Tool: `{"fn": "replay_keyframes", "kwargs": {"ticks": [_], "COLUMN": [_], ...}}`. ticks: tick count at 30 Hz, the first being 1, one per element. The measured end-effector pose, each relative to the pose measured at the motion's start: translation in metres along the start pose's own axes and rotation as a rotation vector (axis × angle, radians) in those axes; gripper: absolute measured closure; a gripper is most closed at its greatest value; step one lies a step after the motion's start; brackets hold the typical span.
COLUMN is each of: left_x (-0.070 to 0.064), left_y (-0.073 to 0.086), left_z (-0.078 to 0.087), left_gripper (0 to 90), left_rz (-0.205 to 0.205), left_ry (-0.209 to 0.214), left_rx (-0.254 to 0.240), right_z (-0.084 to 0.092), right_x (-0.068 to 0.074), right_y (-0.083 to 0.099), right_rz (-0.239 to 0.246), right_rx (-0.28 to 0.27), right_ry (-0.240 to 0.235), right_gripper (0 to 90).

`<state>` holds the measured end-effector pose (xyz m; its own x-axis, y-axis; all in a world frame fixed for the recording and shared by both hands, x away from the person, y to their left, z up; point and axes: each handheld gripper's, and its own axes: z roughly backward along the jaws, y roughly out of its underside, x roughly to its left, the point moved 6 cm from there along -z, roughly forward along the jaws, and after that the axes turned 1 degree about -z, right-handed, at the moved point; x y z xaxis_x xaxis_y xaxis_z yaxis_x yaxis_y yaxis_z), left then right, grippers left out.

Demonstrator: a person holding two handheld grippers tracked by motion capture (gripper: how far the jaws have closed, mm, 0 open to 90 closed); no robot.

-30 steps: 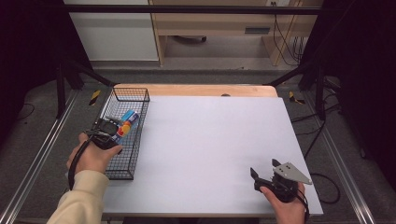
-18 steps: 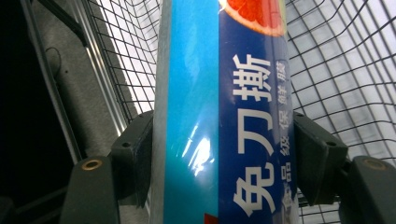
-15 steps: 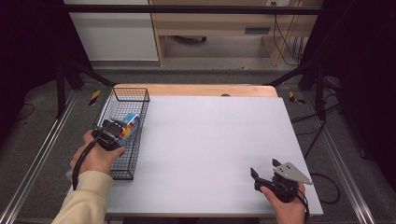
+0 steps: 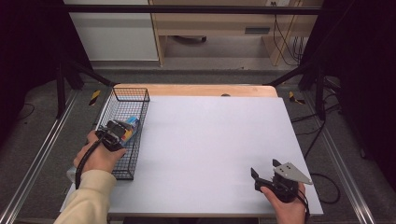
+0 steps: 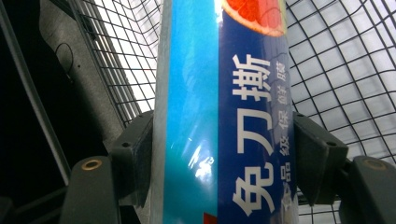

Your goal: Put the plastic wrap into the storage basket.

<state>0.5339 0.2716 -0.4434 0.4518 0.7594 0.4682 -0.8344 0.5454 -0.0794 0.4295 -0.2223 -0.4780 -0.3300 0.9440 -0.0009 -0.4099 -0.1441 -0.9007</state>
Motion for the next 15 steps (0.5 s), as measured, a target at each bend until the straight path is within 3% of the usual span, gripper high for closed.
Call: {"fn": "replay_keyframes", "kwargs": {"ticks": [10,15], "left_x": [0.0004,0.0002], "left_y": [-0.0008,-0.0008], "left_z": [-0.0007,0.0014], "left_gripper": [31.9,30.3], "left_rz": [0.007,0.002], "left_ry": [0.011,-0.005], "left_rx": [0.0,-0.02], "right_z": [-0.0002,-0.001], "right_x": [0.0006,0.0006], "right_y": [0.0003,0.0006], "right_rz": [0.002,0.003], "right_rx": [0.003,0.008], "right_ry": [0.001,0.0], "right_gripper": [15.9,15.3]}}
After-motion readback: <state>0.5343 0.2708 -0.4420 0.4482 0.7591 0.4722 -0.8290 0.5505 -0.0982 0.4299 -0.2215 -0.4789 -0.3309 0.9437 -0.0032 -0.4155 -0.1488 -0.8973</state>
